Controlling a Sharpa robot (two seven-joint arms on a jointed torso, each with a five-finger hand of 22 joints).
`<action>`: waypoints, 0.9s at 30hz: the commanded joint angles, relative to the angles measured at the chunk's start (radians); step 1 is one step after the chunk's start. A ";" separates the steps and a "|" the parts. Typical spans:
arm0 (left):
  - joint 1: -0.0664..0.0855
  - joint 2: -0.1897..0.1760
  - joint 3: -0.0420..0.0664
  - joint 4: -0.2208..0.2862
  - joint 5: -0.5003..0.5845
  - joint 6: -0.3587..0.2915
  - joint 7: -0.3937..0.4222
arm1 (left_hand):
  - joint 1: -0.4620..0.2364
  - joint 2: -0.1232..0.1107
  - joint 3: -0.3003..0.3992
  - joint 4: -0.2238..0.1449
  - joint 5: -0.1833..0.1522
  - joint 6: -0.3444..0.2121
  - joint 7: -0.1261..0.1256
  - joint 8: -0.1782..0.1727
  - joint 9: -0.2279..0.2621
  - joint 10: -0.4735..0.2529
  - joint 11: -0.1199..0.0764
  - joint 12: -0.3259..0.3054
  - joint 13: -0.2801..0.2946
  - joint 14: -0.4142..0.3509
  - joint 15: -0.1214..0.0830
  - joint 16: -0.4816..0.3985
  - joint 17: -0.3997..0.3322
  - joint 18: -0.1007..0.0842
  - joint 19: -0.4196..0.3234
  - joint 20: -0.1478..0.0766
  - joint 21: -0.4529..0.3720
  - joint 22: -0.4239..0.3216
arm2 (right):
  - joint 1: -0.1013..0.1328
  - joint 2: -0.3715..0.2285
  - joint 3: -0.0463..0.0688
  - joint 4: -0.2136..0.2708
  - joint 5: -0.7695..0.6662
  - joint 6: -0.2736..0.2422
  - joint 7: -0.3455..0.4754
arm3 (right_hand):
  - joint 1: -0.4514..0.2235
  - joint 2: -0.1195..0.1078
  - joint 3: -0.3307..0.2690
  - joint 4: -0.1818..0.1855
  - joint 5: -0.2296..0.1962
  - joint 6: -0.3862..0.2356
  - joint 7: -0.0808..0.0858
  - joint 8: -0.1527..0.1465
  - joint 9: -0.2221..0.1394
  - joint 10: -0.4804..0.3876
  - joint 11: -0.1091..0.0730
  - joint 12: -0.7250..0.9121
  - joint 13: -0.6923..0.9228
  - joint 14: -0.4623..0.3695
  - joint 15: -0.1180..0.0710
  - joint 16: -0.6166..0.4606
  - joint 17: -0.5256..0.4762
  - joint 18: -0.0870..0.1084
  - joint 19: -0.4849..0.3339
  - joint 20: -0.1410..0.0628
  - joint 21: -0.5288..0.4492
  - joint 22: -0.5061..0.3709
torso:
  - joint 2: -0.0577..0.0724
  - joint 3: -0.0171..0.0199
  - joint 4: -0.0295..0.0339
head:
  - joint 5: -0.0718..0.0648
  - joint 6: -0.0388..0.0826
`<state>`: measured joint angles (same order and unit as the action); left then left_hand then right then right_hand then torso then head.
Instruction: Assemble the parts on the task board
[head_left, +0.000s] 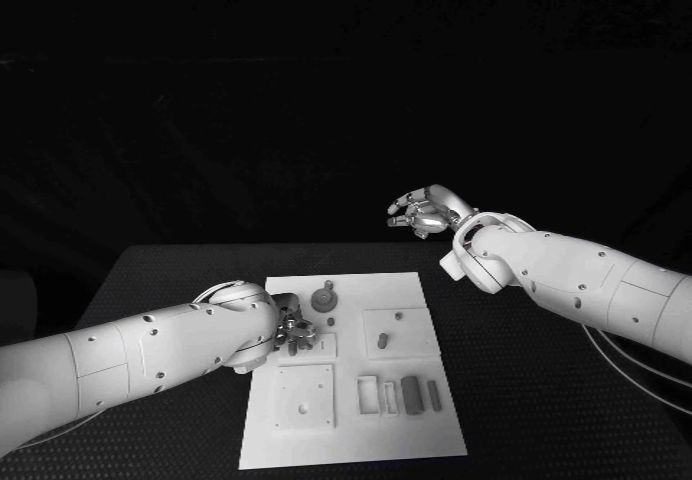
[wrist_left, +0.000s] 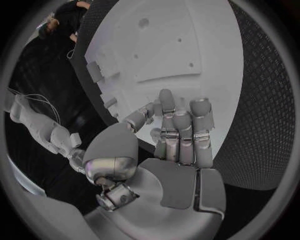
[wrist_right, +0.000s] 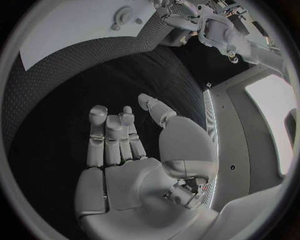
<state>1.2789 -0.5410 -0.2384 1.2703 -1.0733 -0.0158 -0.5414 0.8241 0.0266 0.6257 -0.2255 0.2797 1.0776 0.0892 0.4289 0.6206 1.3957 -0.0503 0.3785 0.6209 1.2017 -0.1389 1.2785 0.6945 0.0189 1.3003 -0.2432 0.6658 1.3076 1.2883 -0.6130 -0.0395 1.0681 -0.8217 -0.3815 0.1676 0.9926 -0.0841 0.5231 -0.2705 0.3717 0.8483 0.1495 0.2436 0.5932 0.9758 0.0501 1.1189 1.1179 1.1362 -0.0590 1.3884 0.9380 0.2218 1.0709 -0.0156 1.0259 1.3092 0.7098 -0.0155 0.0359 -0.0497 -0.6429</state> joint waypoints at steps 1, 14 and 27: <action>-0.001 0.003 0.000 0.001 -0.008 0.031 -0.002 | 0.015 0.005 0.009 -0.002 0.002 0.070 -0.052 0.001 0.003 -0.001 -0.006 0.008 -0.001 0.030 -0.025 0.006 -0.003 0.034 -0.002 -0.008 0.006 0.024 | 0.000 0.000 0.001 0.001 -0.002 0.014 0.005 | -0.001 0.011 -0.006 -0.002 0.004 -0.005 0.012 -0.005 -0.001 -0.007 -0.001 0.006 -0.002 -0.008 0.000 0.003 -0.001 0.040 -0.004 0.001 -0.005 0.012 | 0.000 0.0000 0.0000 | -0.002 -0.002; -0.001 0.006 0.000 0.001 -0.007 0.041 -0.002 | 0.017 0.003 0.008 -0.006 0.012 0.075 -0.054 0.003 0.007 0.002 -0.008 0.015 -0.002 0.033 -0.026 0.013 -0.007 0.033 -0.001 -0.009 0.014 0.024 | 0.000 0.001 0.001 0.000 -0.002 0.018 0.005 | -0.002 0.011 -0.006 -0.003 0.005 -0.005 0.012 -0.005 -0.002 -0.007 -0.001 0.007 -0.003 -0.008 0.000 0.003 -0.002 0.040 -0.004 0.001 -0.005 0.012 | 0.000 -0.0002 0.0006 | -0.003 -0.003; -0.001 0.007 0.000 -0.002 -0.017 0.032 -0.006 | 0.015 -0.001 0.007 0.004 -0.033 0.066 -0.050 -0.005 0.009 -0.003 -0.007 0.022 -0.005 0.032 -0.026 0.017 -0.017 0.033 -0.005 -0.010 0.020 0.023 | 0.000 0.000 0.001 0.001 -0.002 0.021 0.006 | -0.004 0.012 -0.007 -0.001 0.004 -0.005 0.012 -0.005 -0.002 -0.008 -0.001 0.007 -0.004 -0.009 0.000 0.003 -0.002 0.040 -0.004 0.002 -0.005 0.012 | 0.000 -0.0002 -0.0001 | -0.003 -0.003</action>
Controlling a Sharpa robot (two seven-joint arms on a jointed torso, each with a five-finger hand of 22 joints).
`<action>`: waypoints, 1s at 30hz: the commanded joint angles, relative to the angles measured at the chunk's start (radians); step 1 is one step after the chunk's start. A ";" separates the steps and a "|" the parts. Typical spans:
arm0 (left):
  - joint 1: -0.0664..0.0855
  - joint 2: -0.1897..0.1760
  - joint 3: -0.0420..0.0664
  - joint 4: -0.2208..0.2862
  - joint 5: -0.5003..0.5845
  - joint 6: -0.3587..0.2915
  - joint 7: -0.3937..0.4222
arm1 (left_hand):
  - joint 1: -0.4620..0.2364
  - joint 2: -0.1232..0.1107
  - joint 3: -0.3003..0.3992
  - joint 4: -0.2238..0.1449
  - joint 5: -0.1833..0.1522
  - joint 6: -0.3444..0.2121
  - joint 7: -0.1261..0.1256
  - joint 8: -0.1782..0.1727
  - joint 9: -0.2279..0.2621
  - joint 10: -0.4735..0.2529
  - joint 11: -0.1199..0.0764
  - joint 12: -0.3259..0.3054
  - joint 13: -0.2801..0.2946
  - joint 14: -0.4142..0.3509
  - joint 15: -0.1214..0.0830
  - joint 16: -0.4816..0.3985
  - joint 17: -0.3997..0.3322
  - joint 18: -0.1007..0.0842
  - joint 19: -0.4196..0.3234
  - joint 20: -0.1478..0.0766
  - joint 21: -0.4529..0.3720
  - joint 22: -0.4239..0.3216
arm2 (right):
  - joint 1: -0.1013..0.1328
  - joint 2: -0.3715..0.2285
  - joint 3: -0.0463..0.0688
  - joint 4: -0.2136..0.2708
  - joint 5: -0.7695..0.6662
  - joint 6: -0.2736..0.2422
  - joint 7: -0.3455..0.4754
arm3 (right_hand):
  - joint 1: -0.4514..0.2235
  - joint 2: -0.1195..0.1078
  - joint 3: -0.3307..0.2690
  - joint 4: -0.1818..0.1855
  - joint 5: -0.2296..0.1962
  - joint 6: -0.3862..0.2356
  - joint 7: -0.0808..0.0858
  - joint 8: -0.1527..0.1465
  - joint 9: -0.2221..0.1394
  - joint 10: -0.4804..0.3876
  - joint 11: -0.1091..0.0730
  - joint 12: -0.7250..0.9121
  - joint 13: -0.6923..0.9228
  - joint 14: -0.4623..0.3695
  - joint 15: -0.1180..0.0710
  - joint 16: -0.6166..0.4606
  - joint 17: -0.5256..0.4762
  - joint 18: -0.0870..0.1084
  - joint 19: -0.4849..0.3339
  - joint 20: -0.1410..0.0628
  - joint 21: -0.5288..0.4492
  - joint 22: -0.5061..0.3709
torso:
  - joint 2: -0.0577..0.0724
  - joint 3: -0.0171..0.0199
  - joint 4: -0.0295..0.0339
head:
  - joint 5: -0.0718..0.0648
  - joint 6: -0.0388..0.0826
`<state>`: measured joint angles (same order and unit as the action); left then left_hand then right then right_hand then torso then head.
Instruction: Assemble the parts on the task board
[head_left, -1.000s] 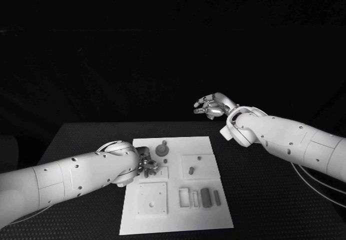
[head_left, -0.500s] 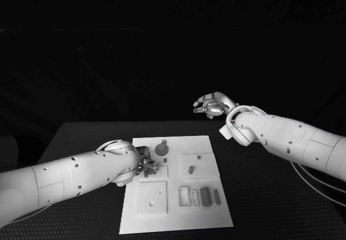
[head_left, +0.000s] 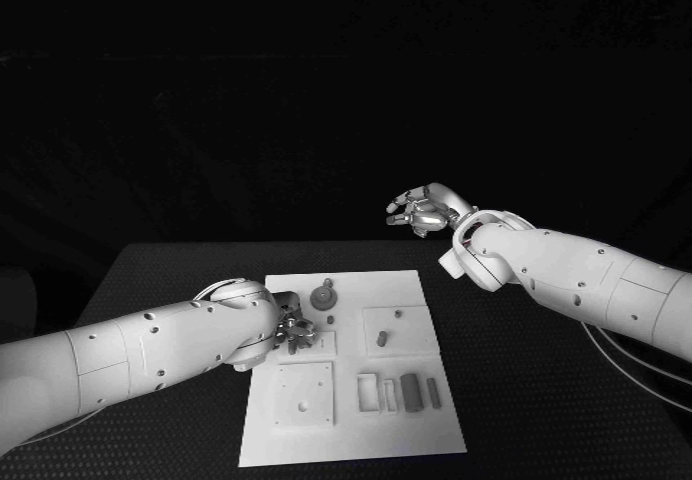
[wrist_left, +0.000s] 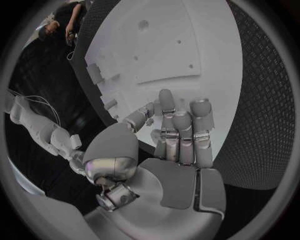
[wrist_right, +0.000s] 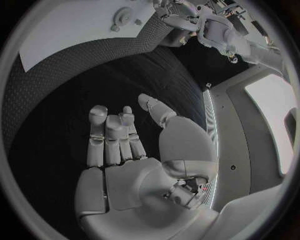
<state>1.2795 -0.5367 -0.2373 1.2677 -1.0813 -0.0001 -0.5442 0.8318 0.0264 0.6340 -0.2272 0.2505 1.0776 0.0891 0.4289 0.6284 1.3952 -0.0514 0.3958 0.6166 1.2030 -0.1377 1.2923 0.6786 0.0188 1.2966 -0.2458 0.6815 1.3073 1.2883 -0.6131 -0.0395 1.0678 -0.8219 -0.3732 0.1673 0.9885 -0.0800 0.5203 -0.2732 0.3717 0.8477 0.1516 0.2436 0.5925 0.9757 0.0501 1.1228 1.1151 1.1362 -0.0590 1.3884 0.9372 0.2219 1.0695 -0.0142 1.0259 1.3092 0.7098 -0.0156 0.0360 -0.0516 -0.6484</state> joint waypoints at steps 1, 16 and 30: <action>-0.002 0.004 -0.001 0.001 -0.009 0.014 -0.004 | 0.007 -0.001 -0.001 0.006 -0.005 0.066 -0.050 -0.005 0.001 -0.003 -0.006 0.005 -0.001 0.031 -0.028 0.004 -0.001 0.033 -0.001 -0.007 0.005 0.023 | 0.000 0.000 0.001 0.001 -0.002 0.012 0.006 | 0.001 0.008 -0.004 0.001 0.004 -0.004 0.010 -0.005 -0.001 -0.008 -0.001 0.004 -0.001 -0.009 0.000 0.003 -0.001 0.040 -0.003 0.000 -0.005 0.012 | 0.000 0.0000 -0.0004 | -0.001 0.003; -0.002 0.004 -0.001 -0.004 -0.011 0.005 -0.002 | -0.015 -0.045 -0.015 0.040 -0.033 0.061 -0.048 -0.013 0.003 -0.006 -0.007 0.016 -0.005 0.030 -0.028 0.011 -0.014 0.033 -0.003 -0.009 0.009 0.021 | 0.000 -0.001 0.001 0.003 -0.003 0.017 0.005 | -0.002 0.008 -0.005 0.002 0.004 -0.004 0.010 -0.005 -0.001 -0.008 -0.001 0.004 -0.002 -0.009 0.000 0.004 -0.002 0.040 -0.003 0.000 -0.005 0.012 | 0.000 0.0002 -0.0005 | 0.001 0.003; -0.002 0.006 -0.001 -0.013 -0.011 0.020 0.000 | -0.030 -0.069 -0.018 0.075 -0.090 0.058 -0.047 -0.019 0.006 -0.009 -0.007 0.026 -0.008 0.029 -0.029 0.018 -0.025 0.035 -0.004 -0.010 0.011 0.021 | 0.000 -0.001 0.001 0.006 -0.006 0.019 0.006 | 0.000 0.009 -0.004 0.000 0.005 -0.004 0.010 -0.006 -0.002 -0.009 -0.001 0.005 -0.003 -0.010 0.000 0.004 -0.003 0.040 -0.004 0.000 -0.005 0.012 | 0.001 -0.0001 -0.0005 | -0.001 0.005</action>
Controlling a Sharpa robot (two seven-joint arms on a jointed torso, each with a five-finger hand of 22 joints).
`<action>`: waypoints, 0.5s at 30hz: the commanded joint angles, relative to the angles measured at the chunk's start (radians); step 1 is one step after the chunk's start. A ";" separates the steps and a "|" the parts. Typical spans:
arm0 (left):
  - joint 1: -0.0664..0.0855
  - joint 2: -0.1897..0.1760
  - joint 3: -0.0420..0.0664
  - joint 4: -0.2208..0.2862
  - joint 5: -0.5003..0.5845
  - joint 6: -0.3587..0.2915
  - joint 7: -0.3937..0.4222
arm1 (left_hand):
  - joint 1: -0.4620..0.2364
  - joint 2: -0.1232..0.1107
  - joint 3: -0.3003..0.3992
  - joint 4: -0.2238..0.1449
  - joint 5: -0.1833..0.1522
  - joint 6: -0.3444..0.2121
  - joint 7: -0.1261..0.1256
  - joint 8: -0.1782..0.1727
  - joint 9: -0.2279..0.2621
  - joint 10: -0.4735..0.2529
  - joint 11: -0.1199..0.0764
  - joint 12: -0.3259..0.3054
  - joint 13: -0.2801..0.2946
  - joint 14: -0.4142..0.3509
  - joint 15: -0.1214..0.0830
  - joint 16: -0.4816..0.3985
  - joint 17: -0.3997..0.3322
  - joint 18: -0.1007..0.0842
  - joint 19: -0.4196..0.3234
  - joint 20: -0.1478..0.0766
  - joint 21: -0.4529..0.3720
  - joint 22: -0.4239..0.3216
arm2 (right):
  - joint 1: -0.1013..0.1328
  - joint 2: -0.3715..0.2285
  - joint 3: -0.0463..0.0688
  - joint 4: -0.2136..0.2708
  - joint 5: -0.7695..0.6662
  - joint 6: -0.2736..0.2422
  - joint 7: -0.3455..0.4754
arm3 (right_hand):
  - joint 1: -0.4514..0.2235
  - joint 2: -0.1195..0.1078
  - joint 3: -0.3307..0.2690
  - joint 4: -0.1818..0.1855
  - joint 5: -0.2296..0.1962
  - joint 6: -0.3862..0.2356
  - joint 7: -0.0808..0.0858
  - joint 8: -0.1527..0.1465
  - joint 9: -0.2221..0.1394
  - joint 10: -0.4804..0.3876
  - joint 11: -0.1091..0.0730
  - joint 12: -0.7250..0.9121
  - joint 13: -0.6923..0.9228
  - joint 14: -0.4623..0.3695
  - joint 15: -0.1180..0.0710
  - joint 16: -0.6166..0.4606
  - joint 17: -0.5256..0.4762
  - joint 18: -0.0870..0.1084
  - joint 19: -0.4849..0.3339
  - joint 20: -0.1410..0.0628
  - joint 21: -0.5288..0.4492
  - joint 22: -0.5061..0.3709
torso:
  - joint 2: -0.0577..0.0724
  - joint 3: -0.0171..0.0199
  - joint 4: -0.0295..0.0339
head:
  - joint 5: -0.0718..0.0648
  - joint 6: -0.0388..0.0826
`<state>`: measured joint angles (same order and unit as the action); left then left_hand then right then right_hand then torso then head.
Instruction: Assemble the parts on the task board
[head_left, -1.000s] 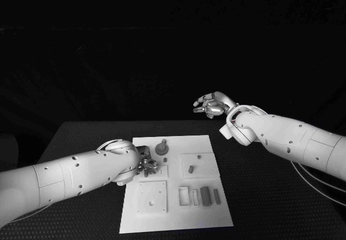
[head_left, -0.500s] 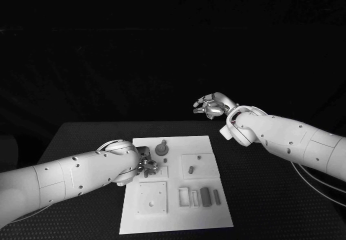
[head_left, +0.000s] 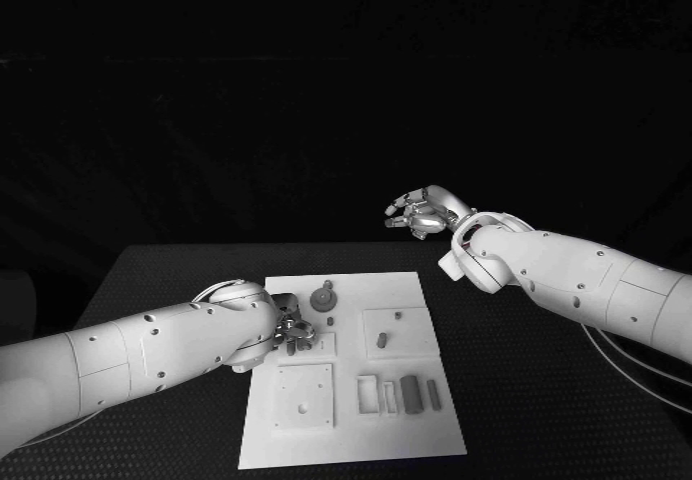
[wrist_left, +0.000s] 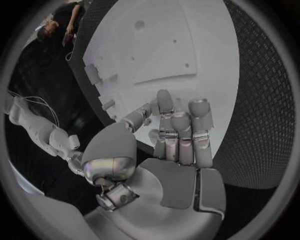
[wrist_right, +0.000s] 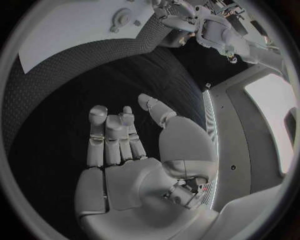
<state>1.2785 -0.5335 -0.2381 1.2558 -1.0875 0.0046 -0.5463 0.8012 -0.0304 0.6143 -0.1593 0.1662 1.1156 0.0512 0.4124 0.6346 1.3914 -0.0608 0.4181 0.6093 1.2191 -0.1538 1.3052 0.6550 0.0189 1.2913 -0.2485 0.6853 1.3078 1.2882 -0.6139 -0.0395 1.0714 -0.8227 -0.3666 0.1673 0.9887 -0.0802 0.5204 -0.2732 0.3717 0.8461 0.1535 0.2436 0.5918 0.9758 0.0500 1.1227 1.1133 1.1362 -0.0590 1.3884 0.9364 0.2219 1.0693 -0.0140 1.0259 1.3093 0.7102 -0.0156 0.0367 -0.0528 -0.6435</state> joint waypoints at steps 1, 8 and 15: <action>-0.001 0.003 0.000 -0.002 -0.005 0.016 0.002 | -0.001 -0.014 0.001 0.009 -0.007 0.020 -0.010 -0.003 0.000 -0.005 0.002 0.005 -0.001 0.013 -0.013 0.005 -0.002 0.035 0.002 -0.007 0.007 0.020 | 0.000 0.000 0.001 0.002 -0.005 0.013 0.006 | 0.000 0.009 -0.004 0.000 0.005 -0.002 0.008 -0.006 -0.001 -0.009 -0.001 0.005 -0.002 -0.010 0.000 0.004 -0.002 0.040 -0.003 0.000 -0.005 0.012 | 0.001 -0.0002 -0.0018 | 0.000 0.000; -0.001 0.004 0.000 -0.007 -0.005 0.011 0.002 | -0.002 -0.017 0.000 0.013 -0.007 0.020 -0.010 -0.004 0.000 -0.006 0.002 0.006 -0.001 0.013 -0.013 0.006 -0.003 0.035 0.002 -0.008 0.007 0.020 | 0.000 -0.001 0.001 0.002 -0.006 0.015 0.005 | 0.000 0.009 -0.004 0.000 0.005 -0.002 0.008 -0.006 -0.001 -0.009 -0.001 0.006 -0.002 -0.010 0.000 0.004 -0.002 0.040 -0.004 0.000 -0.006 0.012 | 0.000 -0.0005 -0.0008 | -0.001 -0.001; -0.002 0.003 0.000 -0.010 -0.009 0.011 0.003 | -0.010 -0.031 -0.002 0.028 -0.021 0.021 -0.010 -0.005 0.002 -0.007 0.001 0.009 -0.003 0.013 -0.013 0.008 -0.008 0.036 0.002 -0.008 0.008 0.020 | 0.000 0.000 0.001 0.002 -0.007 0.016 0.006 | 0.000 0.009 -0.004 0.000 0.005 -0.002 0.008 -0.006 -0.001 -0.009 -0.001 0.006 -0.003 -0.010 0.000 0.004 -0.002 0.040 -0.004 0.000 -0.006 0.012 | 0.000 -0.0002 0.0002 | -0.003 -0.004</action>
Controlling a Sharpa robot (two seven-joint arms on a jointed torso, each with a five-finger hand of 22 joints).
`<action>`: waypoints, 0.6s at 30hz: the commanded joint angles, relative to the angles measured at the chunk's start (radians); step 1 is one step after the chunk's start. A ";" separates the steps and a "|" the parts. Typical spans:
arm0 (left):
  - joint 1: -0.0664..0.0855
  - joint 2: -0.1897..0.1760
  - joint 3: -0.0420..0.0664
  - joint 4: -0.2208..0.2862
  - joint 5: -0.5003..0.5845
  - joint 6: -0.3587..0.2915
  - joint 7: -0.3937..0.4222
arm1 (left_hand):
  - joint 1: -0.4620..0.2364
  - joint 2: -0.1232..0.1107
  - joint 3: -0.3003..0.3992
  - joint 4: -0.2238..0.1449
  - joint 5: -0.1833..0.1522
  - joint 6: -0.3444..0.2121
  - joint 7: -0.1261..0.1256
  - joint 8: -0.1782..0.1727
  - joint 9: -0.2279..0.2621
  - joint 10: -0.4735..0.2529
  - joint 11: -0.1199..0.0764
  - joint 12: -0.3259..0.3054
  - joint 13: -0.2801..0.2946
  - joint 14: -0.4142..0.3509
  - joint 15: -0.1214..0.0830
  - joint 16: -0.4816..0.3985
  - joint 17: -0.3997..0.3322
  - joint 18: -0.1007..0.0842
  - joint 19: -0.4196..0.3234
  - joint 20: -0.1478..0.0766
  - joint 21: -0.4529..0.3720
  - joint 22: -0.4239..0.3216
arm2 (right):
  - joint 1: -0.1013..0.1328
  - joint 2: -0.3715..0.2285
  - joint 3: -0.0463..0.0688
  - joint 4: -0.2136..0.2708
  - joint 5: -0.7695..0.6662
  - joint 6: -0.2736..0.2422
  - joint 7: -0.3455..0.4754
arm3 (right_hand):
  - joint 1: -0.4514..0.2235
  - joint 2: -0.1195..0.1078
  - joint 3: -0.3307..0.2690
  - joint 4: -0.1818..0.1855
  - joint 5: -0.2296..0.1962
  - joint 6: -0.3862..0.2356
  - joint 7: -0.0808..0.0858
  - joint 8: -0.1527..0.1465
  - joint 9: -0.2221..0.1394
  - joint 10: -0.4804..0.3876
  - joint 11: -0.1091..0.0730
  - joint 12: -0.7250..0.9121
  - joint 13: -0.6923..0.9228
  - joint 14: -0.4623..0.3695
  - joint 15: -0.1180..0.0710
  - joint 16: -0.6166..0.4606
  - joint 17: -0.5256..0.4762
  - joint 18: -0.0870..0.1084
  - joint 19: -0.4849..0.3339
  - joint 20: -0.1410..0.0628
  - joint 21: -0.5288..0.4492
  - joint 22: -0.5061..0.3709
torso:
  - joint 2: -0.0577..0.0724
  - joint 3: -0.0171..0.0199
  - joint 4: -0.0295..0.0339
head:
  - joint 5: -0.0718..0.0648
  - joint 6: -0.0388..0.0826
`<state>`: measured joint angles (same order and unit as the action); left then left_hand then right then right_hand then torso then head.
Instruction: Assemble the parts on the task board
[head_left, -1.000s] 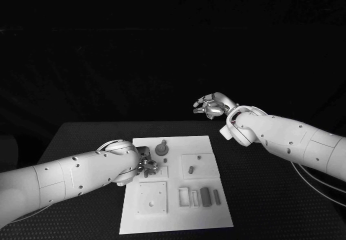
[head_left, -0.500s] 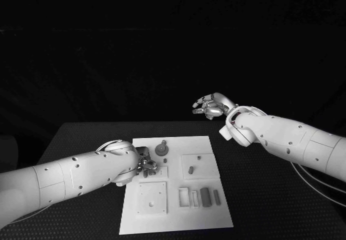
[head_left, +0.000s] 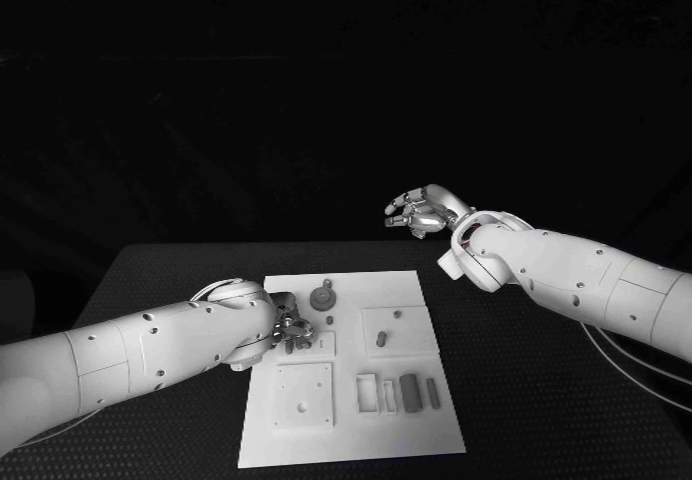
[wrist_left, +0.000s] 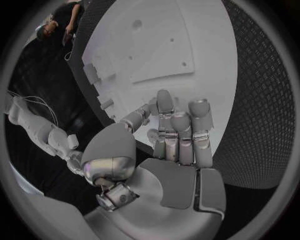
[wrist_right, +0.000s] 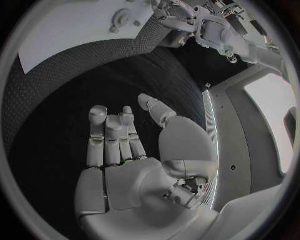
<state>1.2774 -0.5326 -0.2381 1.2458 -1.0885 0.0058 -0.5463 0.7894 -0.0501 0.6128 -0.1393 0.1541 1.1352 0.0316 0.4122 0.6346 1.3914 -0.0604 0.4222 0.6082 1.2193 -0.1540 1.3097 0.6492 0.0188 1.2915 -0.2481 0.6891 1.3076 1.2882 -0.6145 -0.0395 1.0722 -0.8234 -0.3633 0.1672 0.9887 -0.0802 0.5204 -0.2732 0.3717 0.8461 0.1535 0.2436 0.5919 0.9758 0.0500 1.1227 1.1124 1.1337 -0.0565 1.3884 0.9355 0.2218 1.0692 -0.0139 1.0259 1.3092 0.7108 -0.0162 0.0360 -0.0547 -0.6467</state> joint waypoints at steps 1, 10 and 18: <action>-0.001 0.002 0.000 0.000 -0.008 0.010 0.003 | 0.002 -0.013 0.000 0.011 -0.014 0.002 0.009 -0.005 0.002 -0.007 0.001 0.006 -0.002 0.013 -0.013 0.005 -0.003 0.036 0.002 -0.009 0.005 0.020 | 0.000 0.000 0.001 0.002 -0.007 0.012 0.006 | 0.000 0.009 -0.004 0.000 0.005 -0.002 0.008 -0.006 -0.001 -0.009 -0.001 0.006 -0.002 -0.008 -0.002 0.004 -0.001 0.040 -0.004 0.000 -0.006 0.012 | -0.001 0.0006 0.0007 | 0.000 -0.001; -0.001 0.003 0.000 -0.001 -0.011 0.013 0.004 | -0.001 -0.026 -0.002 0.021 -0.028 0.002 0.009 -0.006 0.004 -0.008 0.000 0.009 -0.003 0.013 -0.014 0.007 -0.006 0.036 0.001 -0.009 0.005 0.020 | 0.000 -0.001 0.001 0.002 -0.007 0.014 0.006 | 0.000 0.009 -0.004 -0.001 0.005 -0.002 0.008 -0.006 -0.001 -0.009 -0.001 0.007 -0.002 -0.008 -0.002 0.004 -0.002 0.040 -0.004 0.000 -0.006 0.013 | -0.001 0.0005 0.0001 | 0.000 -0.002; -0.001 0.004 0.000 0.001 -0.013 0.011 0.007 | 0.000 -0.040 -0.003 0.035 -0.080 0.004 0.008 -0.007 0.007 -0.009 -0.001 0.015 -0.005 0.013 -0.015 0.011 -0.012 0.038 0.002 -0.010 0.007 0.020 | 0.000 0.000 0.001 0.001 -0.007 0.016 0.005 | 0.000 0.009 -0.005 -0.001 0.005 -0.002 0.008 -0.006 -0.001 -0.010 -0.001 0.007 -0.003 -0.008 -0.002 0.005 -0.002 0.040 -0.004 0.000 -0.006 0.013 | -0.001 0.0007 -0.0006 | 0.000 -0.001</action>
<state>1.2768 -0.5315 -0.2382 1.2449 -1.0943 0.0068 -0.5459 0.7907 -0.0804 0.6106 -0.1109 0.0781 1.1399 0.0411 0.4123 0.6404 1.3845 -0.0570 0.4329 0.6039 1.2224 -0.1571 1.3167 0.6386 0.0195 1.2955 -0.2515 0.6891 1.3075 1.2882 -0.6147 -0.0395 1.0724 -0.8240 -0.3597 0.1672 0.9888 -0.0802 0.5204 -0.2732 0.3717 0.8460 0.1536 0.2436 0.5920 0.9758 0.0500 1.1226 1.1106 1.1337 -0.0565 1.3884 0.9346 0.2219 1.0678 -0.0125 1.0259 1.3092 0.7101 -0.0155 0.0360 -0.0551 -0.6482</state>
